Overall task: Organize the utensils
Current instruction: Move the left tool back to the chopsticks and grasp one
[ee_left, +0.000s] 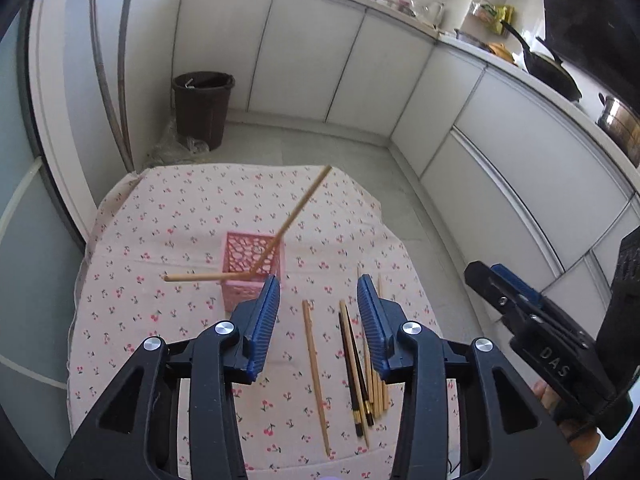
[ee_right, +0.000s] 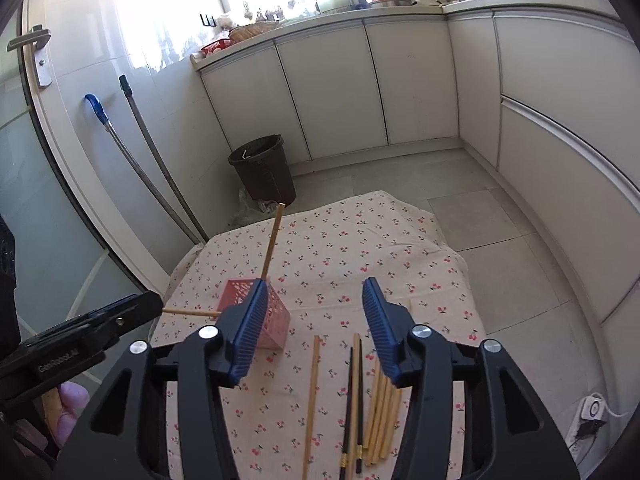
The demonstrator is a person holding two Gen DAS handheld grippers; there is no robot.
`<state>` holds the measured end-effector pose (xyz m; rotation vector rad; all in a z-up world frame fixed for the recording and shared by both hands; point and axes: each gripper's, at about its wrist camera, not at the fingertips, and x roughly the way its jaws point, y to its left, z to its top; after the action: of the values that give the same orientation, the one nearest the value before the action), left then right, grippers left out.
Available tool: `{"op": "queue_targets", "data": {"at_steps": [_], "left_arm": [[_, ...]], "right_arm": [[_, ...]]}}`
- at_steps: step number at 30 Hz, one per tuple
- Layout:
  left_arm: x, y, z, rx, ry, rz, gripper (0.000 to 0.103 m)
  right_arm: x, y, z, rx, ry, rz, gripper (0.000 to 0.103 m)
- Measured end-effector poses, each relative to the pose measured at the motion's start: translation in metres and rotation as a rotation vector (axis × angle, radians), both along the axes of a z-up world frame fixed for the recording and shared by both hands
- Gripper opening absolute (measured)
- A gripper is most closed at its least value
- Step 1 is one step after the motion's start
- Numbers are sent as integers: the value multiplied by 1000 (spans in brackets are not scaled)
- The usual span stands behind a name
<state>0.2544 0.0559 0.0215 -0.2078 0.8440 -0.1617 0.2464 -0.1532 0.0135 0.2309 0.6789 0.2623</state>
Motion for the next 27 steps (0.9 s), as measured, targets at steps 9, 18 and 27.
{"op": "queue_targets", "data": {"at_steps": [9,18,27], "left_arm": [[9,-37,-54,54,186,-80,48],[56,-54,-151,159,435,-32,49],[87,-72,-185,248,441,34,49]], "right_arm": [[-55,-52,-9,-46,-14,-92,78],[-26,-89,-77,-18,274,-112,84],[-27,-96,-80,28,317,-103,86]]}}
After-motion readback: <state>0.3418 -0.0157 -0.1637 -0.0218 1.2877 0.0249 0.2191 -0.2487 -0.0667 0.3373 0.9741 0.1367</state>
